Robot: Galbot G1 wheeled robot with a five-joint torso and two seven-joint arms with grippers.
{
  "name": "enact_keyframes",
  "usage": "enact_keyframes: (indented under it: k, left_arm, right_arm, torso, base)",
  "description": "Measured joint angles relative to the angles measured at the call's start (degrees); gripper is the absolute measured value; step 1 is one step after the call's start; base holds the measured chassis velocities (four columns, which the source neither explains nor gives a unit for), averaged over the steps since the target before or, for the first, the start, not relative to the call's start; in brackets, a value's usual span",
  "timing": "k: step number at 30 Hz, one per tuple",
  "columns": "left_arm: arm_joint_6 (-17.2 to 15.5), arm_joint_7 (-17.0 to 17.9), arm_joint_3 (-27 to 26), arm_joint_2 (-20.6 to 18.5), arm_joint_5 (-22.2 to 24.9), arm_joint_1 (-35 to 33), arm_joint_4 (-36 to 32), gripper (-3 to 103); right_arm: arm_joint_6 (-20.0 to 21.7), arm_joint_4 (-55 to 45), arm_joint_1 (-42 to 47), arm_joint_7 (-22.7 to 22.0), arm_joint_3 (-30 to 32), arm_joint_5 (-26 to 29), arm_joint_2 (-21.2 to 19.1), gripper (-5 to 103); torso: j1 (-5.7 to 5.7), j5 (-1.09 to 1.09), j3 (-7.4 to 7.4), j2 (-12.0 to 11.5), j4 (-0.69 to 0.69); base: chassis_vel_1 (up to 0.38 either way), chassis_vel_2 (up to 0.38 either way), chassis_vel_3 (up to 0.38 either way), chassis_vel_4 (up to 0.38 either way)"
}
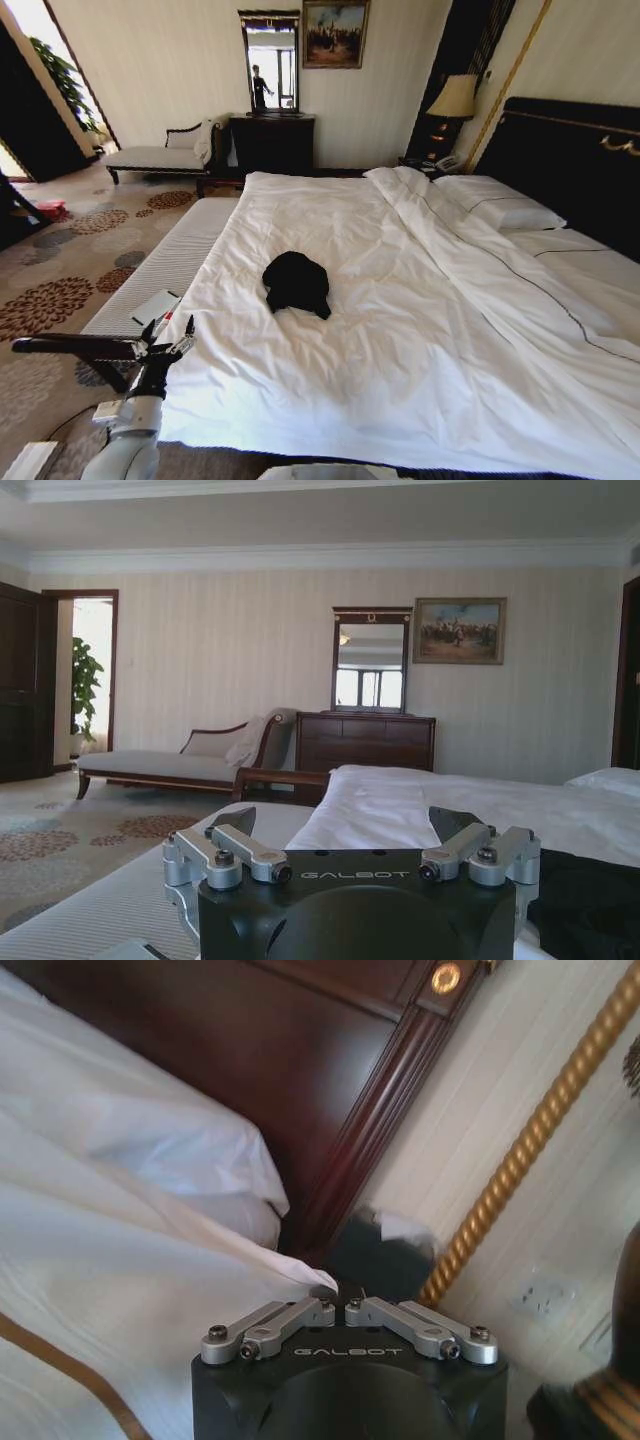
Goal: Fold the clothes on the bed.
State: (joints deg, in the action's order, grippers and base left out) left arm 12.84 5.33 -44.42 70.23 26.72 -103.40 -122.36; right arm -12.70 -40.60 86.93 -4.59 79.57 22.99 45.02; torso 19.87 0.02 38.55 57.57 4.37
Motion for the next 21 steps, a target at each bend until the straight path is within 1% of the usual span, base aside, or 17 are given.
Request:
enact_keyframes:
  k: [1, 3, 6, 9, 10, 11, 12, 13, 16, 17, 18, 19, 21]
  left_arm:
    - [0.1, 0.0, 0.0, 0.0, 0.0, -0.1, 0.1, 99]
    - [0.2, -0.1, 0.0, 0.0, 0.0, -0.1, 0.2, 99]
    - [0.1, -0.1, 0.0, -0.4, 0.1, 0.3, 0.3, 99]
    - [-0.2, 0.0, 0.0, -0.5, 0.1, 0.6, 0.0, 99]
    - [-0.3, 0.0, 0.0, -0.6, 0.1, 0.6, -0.2, 98]
    - [-0.4, 0.0, 0.0, -0.7, 0.1, 0.6, -0.2, 99]
    - [-0.4, 0.0, 0.0, -0.7, 0.1, 0.5, -0.3, 100]
    - [-0.4, 0.0, 0.0, -0.7, 0.1, 0.5, -0.3, 100]
    - [-0.4, 0.0, -0.1, -0.7, 0.1, -0.1, -0.4, 100]
    - [-0.4, 0.0, -0.1, -0.8, 0.0, -0.3, -0.5, 100]
    - [-0.4, 0.0, -0.1, -0.8, 0.0, -0.5, -0.5, 100]
    - [-0.4, 0.0, -0.1, -0.8, 0.0, -0.5, -0.5, 100]
    - [-0.3, 0.0, -0.1, -0.8, 0.0, -0.8, -0.7, 100]
  right_arm:
    - [0.0, 0.0, 0.2, 0.1, -0.3, -0.4, 1.0, 0]
    - [0.0, 0.0, 0.2, 0.1, -0.5, -0.5, 1.5, 0]
    - [0.0, -1.6, 0.9, 0.1, -0.7, -0.3, 3.9, 0]
    - [0.8, -3.4, 1.5, 0.0, -0.6, 0.3, 4.5, -1]
    - [1.3, -4.2, 1.8, 0.0, -0.5, 0.6, 4.8, 2]
    - [1.4, -4.6, 2.0, 0.1, -0.5, 0.6, 4.9, 2]
    - [1.5, -4.9, 2.2, 0.3, -0.5, 0.7, 5.1, 8]
    - [1.5, -4.9, 2.2, 0.3, -0.5, 0.7, 5.1, 8]
    - [1.5, -6.1, 3.0, 1.0, -0.4, 1.8, 5.8, 25]
    - [1.6, -7.1, 3.5, 1.3, -0.3, 2.6, 6.1, 25]
    - [1.6, -7.6, 3.7, 1.5, -0.2, 3.0, 6.3, 30]
    - [1.6, -7.6, 3.7, 1.5, -0.2, 3.0, 6.3, 30]
    - [1.2, -10.6, 5.1, 2.6, 0.3, 4.0, 7.3, 41]
  torso:
    - [0.0, 0.01, 0.0, 0.0, -0.01]
    - [0.0, 0.0, 0.0, 0.0, -0.02]
    - [0.0, -0.01, 0.0, 0.0, -0.05]
    - [0.0, -0.03, 0.0, 0.0, -0.05]
    - [0.0, -0.04, 0.0, 0.0, -0.05]
    - [0.0, -0.04, 0.0, 0.0, -0.06]
    - [0.0, -0.03, 0.0, 0.0, -0.06]
    - [0.0, -0.03, 0.0, 0.0, -0.06]
    - [0.0, -0.03, 0.0, 0.0, -0.05]
    - [0.0, -0.02, 0.0, 0.0, -0.05]
    - [0.0, -0.02, 0.0, 0.0, -0.05]
    - [0.0, -0.02, 0.0, 0.0, -0.05]
    - [0.0, -0.03, 0.0, 0.0, -0.05]
  base:
    - [0.0, 0.0, 0.0, 0.0]
    - [0.0, 0.0, 0.0, 0.0]
    - [0.0, 0.0, 0.0, 0.0]
    - [0.0, 0.0, 0.0, 0.0]
    - [0.0, 0.0, 0.0, 0.0]
    - [0.0, 0.0, 0.0, 0.0]
    - [0.0, 0.0, 0.0, 0.0]
    - [0.0, 0.0, 0.0, 0.0]
    - [0.0, 0.0, 0.0, 0.0]
    - [0.0, 0.0, 0.0, 0.0]
    - [0.0, 0.0, 0.0, 0.0]
    - [0.0, 0.0, 0.0, 0.0]
    - [0.0, 0.0, 0.0, 0.0]
